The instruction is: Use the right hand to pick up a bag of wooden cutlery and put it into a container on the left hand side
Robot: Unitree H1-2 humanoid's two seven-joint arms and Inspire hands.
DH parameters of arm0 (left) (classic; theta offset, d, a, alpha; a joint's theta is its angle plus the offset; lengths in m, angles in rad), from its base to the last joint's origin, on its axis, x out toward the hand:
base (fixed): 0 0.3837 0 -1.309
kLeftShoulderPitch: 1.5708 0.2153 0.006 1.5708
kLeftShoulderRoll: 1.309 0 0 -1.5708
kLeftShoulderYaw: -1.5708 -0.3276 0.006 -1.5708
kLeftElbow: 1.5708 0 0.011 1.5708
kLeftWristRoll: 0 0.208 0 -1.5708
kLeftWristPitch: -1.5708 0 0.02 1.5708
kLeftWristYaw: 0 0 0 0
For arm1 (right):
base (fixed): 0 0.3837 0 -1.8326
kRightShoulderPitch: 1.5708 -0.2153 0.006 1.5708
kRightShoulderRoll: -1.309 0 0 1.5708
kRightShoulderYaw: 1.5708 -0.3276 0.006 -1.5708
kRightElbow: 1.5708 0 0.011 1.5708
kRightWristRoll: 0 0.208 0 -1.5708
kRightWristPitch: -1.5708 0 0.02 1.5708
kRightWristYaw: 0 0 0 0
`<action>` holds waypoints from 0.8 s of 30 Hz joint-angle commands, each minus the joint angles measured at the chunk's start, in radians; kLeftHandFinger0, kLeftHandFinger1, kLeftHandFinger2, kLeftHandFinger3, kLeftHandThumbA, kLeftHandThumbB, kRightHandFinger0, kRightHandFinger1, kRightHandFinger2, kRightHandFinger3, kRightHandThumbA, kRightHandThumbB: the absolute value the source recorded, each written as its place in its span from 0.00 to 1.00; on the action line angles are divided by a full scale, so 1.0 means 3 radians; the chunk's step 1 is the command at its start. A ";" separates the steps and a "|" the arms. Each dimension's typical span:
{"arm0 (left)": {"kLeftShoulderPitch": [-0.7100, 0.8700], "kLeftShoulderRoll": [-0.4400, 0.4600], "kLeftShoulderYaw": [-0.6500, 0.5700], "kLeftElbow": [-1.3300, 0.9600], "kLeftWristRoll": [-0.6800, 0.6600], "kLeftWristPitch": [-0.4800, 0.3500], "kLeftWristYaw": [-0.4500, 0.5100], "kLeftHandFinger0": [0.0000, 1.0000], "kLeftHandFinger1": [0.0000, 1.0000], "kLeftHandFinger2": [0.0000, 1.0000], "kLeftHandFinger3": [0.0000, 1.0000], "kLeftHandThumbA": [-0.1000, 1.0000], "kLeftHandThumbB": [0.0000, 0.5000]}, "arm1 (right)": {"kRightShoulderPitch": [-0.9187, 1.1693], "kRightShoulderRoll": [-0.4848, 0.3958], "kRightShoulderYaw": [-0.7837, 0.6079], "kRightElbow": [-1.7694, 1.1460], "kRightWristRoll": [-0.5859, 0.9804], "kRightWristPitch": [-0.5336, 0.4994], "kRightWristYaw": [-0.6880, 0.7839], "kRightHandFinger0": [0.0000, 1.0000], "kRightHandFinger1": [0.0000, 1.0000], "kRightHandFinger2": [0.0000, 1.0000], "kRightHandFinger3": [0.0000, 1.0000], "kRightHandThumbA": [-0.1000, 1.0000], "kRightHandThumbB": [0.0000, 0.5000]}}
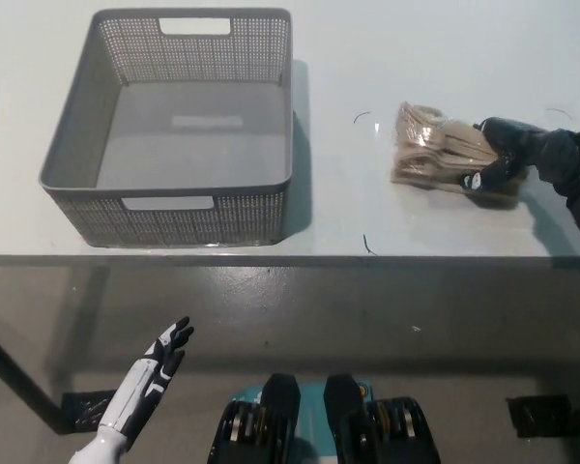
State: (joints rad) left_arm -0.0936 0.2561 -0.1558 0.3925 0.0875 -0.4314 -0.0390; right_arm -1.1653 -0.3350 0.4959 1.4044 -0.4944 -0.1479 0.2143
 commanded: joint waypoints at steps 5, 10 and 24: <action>-0.0110 0.0085 -0.0011 -0.0042 0.0033 -0.0129 -0.0023 1.00 1.00 1.00 1.00 1.00 0.72 | -0.0082 0.0074 -0.0490 -0.0075 0.0354 -0.0515 -0.0928 0.03 0.54 0.87 0.97 0.00 0.17; -0.0096 0.0076 -0.0013 -0.0034 0.0038 -0.0129 -0.0010 1.00 1.00 1.00 1.00 1.00 0.70 | -0.0285 0.0103 -0.0861 -0.0143 0.0549 -0.0575 -0.0837 0.07 0.57 0.89 0.95 0.00 0.18; -0.0099 0.0063 -0.0015 -0.0017 0.0039 -0.0129 -0.0007 1.00 1.00 1.00 1.00 1.00 0.68 | -0.0913 0.0233 -0.1112 -0.0431 0.0550 -0.0544 -0.0734 0.00 0.35 0.74 0.83 0.00 0.22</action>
State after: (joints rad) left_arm -0.1014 0.2573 -0.1583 0.3937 0.0994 -0.4320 -0.0430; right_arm -1.2887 -0.2651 0.1901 1.3506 -0.3800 -0.2661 0.0281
